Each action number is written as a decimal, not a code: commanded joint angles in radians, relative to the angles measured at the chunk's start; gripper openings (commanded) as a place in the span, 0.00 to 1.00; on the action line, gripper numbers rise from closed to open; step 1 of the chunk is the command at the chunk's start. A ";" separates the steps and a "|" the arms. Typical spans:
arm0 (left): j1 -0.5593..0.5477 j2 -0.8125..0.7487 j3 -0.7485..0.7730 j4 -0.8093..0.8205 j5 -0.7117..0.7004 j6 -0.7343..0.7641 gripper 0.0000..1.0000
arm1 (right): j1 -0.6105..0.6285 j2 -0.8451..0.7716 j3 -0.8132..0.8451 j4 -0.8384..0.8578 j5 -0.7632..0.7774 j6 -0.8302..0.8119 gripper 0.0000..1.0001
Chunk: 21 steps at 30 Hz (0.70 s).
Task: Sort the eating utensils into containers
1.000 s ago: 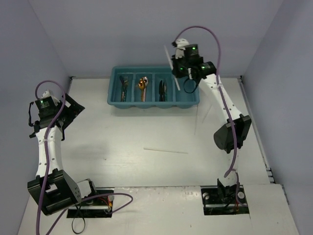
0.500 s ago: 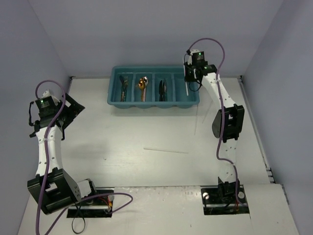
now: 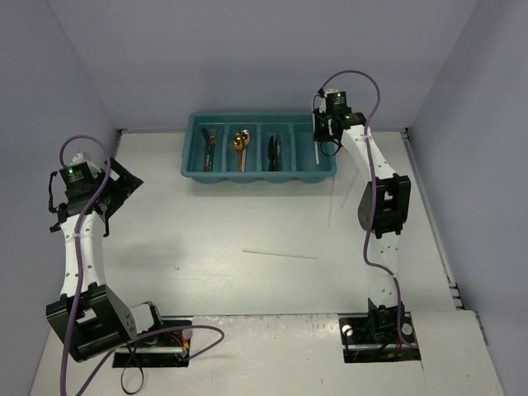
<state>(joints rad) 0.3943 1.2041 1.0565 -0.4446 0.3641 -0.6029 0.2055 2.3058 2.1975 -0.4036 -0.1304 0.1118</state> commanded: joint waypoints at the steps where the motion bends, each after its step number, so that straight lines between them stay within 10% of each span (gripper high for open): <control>1: 0.005 -0.018 0.041 0.043 0.001 -0.005 0.87 | -0.003 -0.010 -0.013 0.058 -0.046 0.000 0.15; 6: 0.005 -0.015 0.043 0.048 0.009 -0.006 0.87 | -0.002 -0.030 -0.037 0.057 -0.062 0.005 0.35; 14: -0.049 -0.051 0.059 0.153 0.309 0.241 0.87 | 0.000 -0.184 -0.052 0.057 -0.097 -0.011 0.37; 21: -0.647 0.090 0.228 -0.217 0.210 0.892 0.87 | -0.007 -0.395 -0.158 0.062 -0.023 -0.102 0.37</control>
<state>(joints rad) 0.0250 1.2361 1.2010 -0.4754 0.5951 -0.1463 0.2042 2.1325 2.0946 -0.3923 -0.1945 0.0663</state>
